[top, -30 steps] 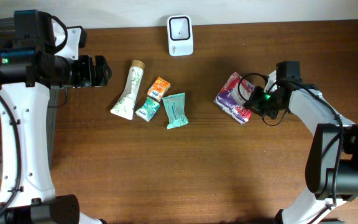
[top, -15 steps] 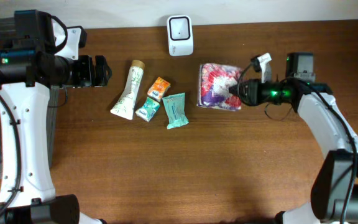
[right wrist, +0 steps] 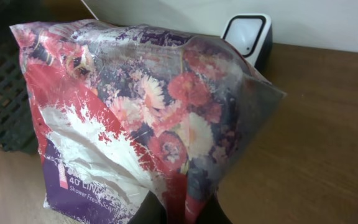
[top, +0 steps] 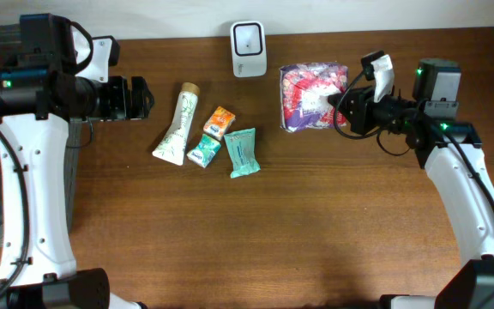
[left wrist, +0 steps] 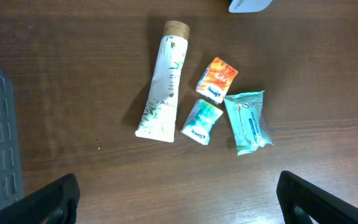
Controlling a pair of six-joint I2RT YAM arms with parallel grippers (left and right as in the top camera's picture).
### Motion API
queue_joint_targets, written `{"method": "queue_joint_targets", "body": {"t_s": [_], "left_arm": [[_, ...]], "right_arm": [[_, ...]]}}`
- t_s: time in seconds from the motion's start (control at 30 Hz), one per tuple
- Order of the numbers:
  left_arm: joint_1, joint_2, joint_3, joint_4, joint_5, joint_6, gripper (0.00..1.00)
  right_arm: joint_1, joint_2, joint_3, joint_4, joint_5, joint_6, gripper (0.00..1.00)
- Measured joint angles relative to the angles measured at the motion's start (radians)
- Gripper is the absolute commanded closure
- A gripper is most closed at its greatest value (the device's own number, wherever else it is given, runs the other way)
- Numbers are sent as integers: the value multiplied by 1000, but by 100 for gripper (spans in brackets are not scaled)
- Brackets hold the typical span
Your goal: Scan the item barcode
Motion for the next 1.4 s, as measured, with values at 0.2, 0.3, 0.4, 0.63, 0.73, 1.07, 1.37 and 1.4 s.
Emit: {"method": "queue_joint_targets", "body": {"t_s": [0.2, 0.3, 0.4, 0.63, 0.73, 1.07, 1.37, 1.4], "left_arm": [[0, 0, 0, 0, 0, 0, 1], [0, 0, 0, 0, 0, 0, 1], [0, 0, 0, 0, 0, 0, 1], [0, 0, 0, 0, 0, 0, 1], [0, 0, 0, 0, 0, 0, 1], [0, 0, 0, 0, 0, 0, 1], [0, 0, 0, 0, 0, 0, 1], [0, 0, 0, 0, 0, 0, 1]], "right_arm": [[31, -1, 5, -217, 500, 161, 96], [96, -2, 6, -343, 886, 213, 96], [131, -2, 7, -438, 1183, 239, 96], [131, 128, 9, -557, 1337, 245, 92], [155, 172, 9, -557, 1348, 241, 63], [505, 178, 210, -463, 980, 276, 19], [188, 193, 494, -697, 800, 274, 9], [127, 211, 494, -723, 754, 245, 9]]}}
